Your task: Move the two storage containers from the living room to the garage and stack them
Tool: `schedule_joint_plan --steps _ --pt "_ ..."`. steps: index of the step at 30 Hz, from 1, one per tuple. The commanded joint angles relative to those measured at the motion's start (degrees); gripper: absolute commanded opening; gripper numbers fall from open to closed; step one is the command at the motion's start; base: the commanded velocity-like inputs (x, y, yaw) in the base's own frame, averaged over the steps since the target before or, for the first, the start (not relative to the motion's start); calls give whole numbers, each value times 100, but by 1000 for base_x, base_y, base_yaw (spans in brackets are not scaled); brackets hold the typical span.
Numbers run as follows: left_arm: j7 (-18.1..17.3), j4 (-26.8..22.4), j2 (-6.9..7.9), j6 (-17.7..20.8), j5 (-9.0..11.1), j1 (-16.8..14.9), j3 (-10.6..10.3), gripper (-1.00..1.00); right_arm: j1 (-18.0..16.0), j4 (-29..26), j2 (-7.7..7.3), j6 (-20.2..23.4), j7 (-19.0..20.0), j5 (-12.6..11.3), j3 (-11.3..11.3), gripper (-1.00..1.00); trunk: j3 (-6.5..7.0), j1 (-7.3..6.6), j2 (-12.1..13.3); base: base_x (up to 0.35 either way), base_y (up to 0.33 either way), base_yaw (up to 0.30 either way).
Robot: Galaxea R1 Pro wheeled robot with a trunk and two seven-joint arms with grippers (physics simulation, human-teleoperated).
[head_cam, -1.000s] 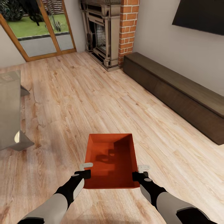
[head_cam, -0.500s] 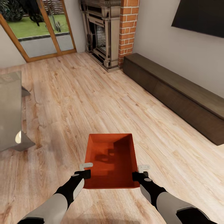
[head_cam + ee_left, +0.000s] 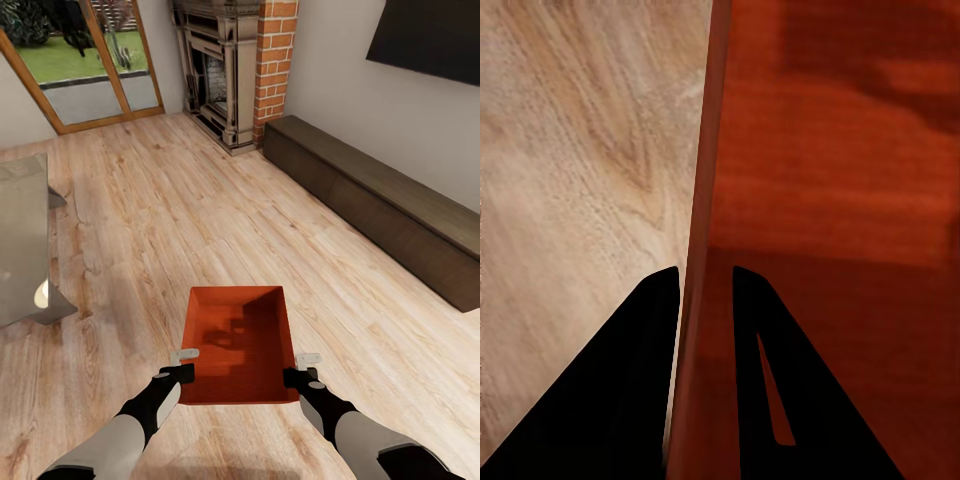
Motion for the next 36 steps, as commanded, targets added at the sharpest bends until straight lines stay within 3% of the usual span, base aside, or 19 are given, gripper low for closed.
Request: schedule_joint_plan --steps 1,18,36 --pt "71 -12 -6 37 -37 1 38 -100 -4 2 8 -17 -13 -56 5 -100 15 -22 39 0 0 0" --pt "74 -20 -6 27 -37 1 38 -100 -4 8 19 17 -13 -82 12 -100 321 -396 720 0 0 0" --pt "78 -21 -13 26 -36 1 38 -100 -4 10 28 68 -17 -99 5 -100 461 -396 720 0 0 0"
